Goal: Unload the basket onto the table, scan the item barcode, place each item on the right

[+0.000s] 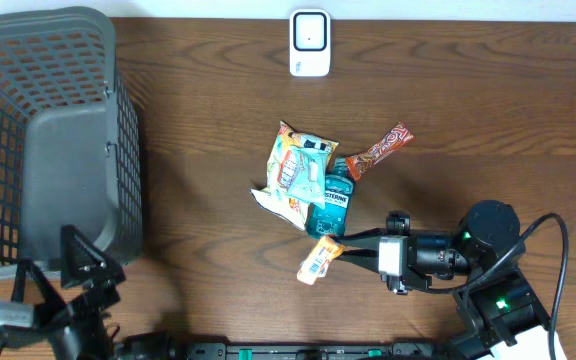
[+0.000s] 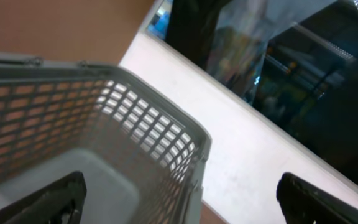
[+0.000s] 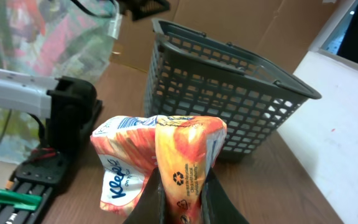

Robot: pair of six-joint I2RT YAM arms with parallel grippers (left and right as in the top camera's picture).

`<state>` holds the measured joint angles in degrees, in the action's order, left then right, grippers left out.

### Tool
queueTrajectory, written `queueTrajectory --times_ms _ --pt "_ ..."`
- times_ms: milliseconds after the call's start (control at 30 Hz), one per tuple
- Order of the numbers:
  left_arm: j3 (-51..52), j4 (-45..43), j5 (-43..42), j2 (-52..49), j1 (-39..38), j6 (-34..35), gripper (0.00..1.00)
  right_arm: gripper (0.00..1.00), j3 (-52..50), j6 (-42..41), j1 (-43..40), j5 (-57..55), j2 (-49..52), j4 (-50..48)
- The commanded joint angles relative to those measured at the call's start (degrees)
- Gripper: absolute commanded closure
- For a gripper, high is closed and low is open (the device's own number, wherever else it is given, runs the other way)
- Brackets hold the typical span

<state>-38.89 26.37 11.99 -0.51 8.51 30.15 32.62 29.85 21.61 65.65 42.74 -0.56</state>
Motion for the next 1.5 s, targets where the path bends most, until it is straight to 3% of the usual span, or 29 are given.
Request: queueTrajectory --times_ms 0,200,333,500,800,867,967,1033,1133,1333,1467 --pt "6.86 -7.96 -5.38 0.31 0.20 1.22 0.02 0.99 0.37 -2.19 -0.31 1.79 0.00 0.85" --pt "19.17 -25.79 -10.10 0.28 0.20 1.27 0.02 0.99 0.37 -3.52 -0.31 1.79 0.00 1.03" --pt "26.99 -31.65 -10.10 0.28 0.20 1.27 0.02 0.99 0.37 -6.27 -0.31 1.01 0.02 1.97" --pt "36.46 -38.36 -10.10 0.28 0.20 2.99 0.02 0.99 0.37 -14.97 -0.31 -9.81 0.00 4.55" --pt "38.66 -35.26 -10.40 0.28 0.15 5.60 0.02 0.99 0.37 -18.05 -0.31 -11.58 0.02 5.44" --pt "38.66 -37.86 -14.19 0.28 0.15 3.91 0.02 0.99 0.37 -18.01 -0.31 -12.02 0.02 6.75" --pt "37.99 -43.45 -26.18 0.28 0.15 -9.35 0.02 0.99 0.37 -18.03 -0.31 -13.68 0.44 7.76" --pt "36.46 -43.76 -29.97 0.28 0.15 -13.66 0.02 0.99 0.37 -18.03 -0.31 -14.64 1.07 8.04" --pt "32.96 -43.19 -31.91 0.26 0.15 -13.62 0.02 0.99 0.37 -18.03 -0.31 -14.75 2.56 8.11" --pt "31.47 -42.01 -45.90 -0.70 0.15 -14.27 0.02 0.99 0.37 -18.27 -0.28 -14.73 5.77 7.61" --pt "31.54 -39.95 -48.48 -3.76 0.15 -14.27 0.02 0.99 0.37 -20.72 -0.28 -14.75 7.98 7.58"
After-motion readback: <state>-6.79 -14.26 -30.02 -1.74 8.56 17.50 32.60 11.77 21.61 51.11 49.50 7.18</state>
